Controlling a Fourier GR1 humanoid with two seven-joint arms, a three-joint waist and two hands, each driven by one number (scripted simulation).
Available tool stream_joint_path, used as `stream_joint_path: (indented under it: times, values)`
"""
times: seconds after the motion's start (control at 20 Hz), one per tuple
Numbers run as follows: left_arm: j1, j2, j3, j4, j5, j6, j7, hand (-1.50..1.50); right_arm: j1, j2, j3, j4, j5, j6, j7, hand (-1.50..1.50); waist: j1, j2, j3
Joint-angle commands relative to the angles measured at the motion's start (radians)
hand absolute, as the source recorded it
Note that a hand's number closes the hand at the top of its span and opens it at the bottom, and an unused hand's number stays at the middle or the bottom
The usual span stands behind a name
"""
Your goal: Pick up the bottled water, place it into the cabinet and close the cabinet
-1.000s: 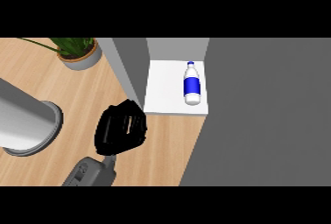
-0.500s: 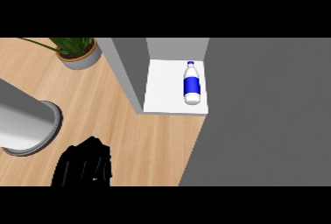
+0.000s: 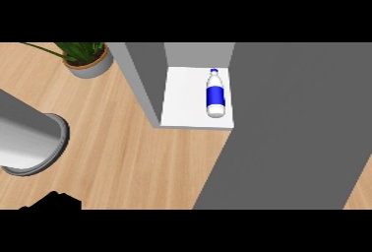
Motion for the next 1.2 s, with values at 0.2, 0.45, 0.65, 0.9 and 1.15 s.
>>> stream_joint_path:
  times: [0.2, 0.45, 0.65, 0.9, 1.15]
  values:
    - [0.176, 0.082, 0.129, -0.063, 0.102, -0.130, -0.052, 1.50, -0.341, 0.342, -0.105, 0.204, 0.026, -0.025, 0.187, 1.50, 0.005, 0.009, 0.001]
    - [0.222, 0.099, 0.211, -0.079, 0.148, -0.190, -0.060, 1.50, -0.495, 0.348, -0.271, 0.322, -0.067, -0.041, 0.208, 1.50, -0.004, 0.009, 0.002]
    - [0.295, 0.099, 0.242, -0.069, 0.144, -0.278, -0.114, 1.50, -0.544, 0.350, -0.341, 0.515, -0.144, 0.000, 0.093, 1.50, 0.004, 0.011, 0.003]
    - [0.322, 0.089, 0.309, -0.041, 0.177, -0.329, -0.112, 1.50, -0.601, 0.346, -0.485, 0.611, -0.204, 0.105, 0.063, 1.50, -0.007, 0.010, 0.003]
    - [0.345, 0.124, 0.364, -0.086, 0.233, -0.343, -0.046, 1.50, -0.667, 0.341, -0.544, 0.834, -0.241, 0.176, -0.024, 1.50, -0.005, 0.012, 0.004]
